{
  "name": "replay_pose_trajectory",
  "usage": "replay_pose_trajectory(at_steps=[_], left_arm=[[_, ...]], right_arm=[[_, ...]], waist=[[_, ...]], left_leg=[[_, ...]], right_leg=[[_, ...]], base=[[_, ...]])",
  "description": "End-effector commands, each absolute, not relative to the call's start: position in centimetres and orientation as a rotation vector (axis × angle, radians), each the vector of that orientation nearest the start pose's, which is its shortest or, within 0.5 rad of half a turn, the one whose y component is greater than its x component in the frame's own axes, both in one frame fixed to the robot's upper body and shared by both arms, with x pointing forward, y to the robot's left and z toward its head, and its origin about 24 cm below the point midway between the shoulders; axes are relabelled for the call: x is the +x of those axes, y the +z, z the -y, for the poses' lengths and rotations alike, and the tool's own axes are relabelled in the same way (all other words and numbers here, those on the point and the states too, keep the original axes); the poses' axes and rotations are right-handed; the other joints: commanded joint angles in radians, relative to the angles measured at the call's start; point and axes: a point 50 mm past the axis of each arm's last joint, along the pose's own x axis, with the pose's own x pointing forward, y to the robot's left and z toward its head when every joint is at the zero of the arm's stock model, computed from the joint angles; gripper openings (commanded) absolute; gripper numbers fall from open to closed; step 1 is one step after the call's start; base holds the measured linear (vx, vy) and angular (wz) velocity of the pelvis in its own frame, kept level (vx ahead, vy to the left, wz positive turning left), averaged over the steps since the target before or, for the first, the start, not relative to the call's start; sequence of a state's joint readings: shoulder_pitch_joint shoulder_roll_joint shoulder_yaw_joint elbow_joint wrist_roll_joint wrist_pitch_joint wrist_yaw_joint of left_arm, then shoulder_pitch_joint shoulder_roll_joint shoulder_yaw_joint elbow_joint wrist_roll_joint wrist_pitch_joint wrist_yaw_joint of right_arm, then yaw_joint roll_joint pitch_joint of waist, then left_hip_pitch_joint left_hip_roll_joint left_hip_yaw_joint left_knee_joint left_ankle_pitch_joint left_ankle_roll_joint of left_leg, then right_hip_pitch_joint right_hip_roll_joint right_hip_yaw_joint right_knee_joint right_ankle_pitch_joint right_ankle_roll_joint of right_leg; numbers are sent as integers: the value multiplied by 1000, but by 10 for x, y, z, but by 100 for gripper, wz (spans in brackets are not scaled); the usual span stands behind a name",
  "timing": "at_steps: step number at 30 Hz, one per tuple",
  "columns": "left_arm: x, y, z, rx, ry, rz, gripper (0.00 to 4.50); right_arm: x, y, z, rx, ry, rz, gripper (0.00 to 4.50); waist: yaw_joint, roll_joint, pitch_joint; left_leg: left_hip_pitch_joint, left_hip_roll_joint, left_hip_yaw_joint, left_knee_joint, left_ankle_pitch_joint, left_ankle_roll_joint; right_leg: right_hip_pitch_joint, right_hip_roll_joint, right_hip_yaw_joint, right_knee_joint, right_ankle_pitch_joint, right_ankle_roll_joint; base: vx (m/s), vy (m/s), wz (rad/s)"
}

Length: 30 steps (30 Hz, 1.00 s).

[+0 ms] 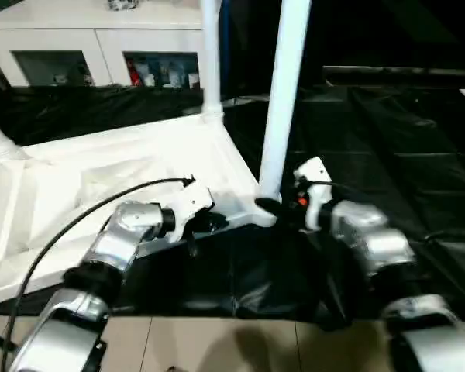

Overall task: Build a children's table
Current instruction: Rotate leg to tighten

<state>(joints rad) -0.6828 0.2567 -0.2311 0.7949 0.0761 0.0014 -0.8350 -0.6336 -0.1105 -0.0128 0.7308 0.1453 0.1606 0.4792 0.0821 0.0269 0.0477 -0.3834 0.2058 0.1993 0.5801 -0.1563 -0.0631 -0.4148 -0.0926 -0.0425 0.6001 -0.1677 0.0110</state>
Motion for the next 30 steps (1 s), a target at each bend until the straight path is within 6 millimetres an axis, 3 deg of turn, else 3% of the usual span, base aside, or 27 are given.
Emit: replay_pose_trajectory(at_steps=[1,2,3,5,6,7,9,12,13,16,19,21,24,27,30], left_arm=[[351,45,-119,400,-875,-354,0],[354,45,-115,392,-837,-354,0],[356,46,-111,384,-806,-348,0],[357,46,-103,372,-789,-346,0],[357,46,-96,366,-801,-339,0],[357,46,-96,366,-801,-339,0],[355,47,-90,366,-833,-322,0],[355,47,-88,370,-845,-314,0],[353,47,-89,375,-878,-308,0],[349,45,-92,378,-932,-308,0],[344,44,-95,381,-989,-311,0],[340,43,-98,391,-1038,-307,0],[332,42,-104,392,-1129,-309,0],[326,42,-109,399,-1196,-317,0],[321,42,-113,403,-1247,-326,0]], right_arm=[[352,31,123,85,387,-357,257],[351,28,120,102,338,-370,257],[351,26,116,116,290,-376,257],[350,24,105,130,264,-368,257],[349,26,92,129,285,-349,257],[349,26,92,129,285,-349,257],[348,30,79,143,313,-310,312],[349,31,78,135,311,-297,343],[351,35,81,136,315,-278,343],[353,41,85,104,363,-242,362],[354,46,91,71,444,-222,362],[353,48,100,35,489,-216,362],[352,52,120,-40,575,-222,362],[349,56,134,-105,687,-243,362],[346,61,141,-144,784,-232,362]], waist=[[-2,-8,-62],[-2,-8,-63],[-4,-1,-62],[-5,-6,-64],[-1,2,-64],[-4,-1,-63],[-1,2,-66],[-4,0,-65],[-4,2,-64],[-9,-6,-65],[-8,-5,-66],[-3,-12,-69],[1,-10,-72],[8,1,-73],[13,2,-72]], left_leg=[[27,16,-15,-74,-327,-28],[27,15,-15,-74,-336,-30],[28,15,-15,-75,-340,-32],[29,13,-15,-75,-352,-36],[29,12,-16,-74,-356,-33],[28,12,-14,-74,-360,-30],[25,12,-16,-75,-354,-26],[22,12,-17,-77,-361,-23],[22,11,-17,-77,-365,-23],[21,12,-17,-77,-367,-15],[17,14,-16,-75,-331,-2],[16,13,-12,-71,-292,12],[12,15,-10,-65,-228,37],[16,18,-8,-62,-223,44],[18,20,-6,-62,-238,43]], right_leg=[[37,-43,25,-81,-375,-173],[35,-41,26,-83,-368,-167],[32,-40,27,-83,-366,-166],[32,-41,26,-86,-372,-162],[32,-41,26,-88,-373,-156],[30,-40,26,-90,-372,-154],[34,-40,26,-87,-348,-153],[36,-38,24,-85,-333,-156],[36,-38,24,-86,-335,-156],[37,-39,24,-87,-336,-160],[42,-40,25,-80,-291,-173],[47,-41,25,-76,-244,-190],[51,-39,25,-64,-156,-214],[50,-36,23,-58,-115,-236],[50,-35,22,-57,-105,-250]], base=[[0,0,0],[0,0,0],[0,0,0],[0,0,0],[0,0,0],[0,0,0],[0,0,0],[0,0,0],[0,0,0],[0,0,0],[0,0,0],[0,0,0],[0,0,0],[0,0,0],[0,0,0]])
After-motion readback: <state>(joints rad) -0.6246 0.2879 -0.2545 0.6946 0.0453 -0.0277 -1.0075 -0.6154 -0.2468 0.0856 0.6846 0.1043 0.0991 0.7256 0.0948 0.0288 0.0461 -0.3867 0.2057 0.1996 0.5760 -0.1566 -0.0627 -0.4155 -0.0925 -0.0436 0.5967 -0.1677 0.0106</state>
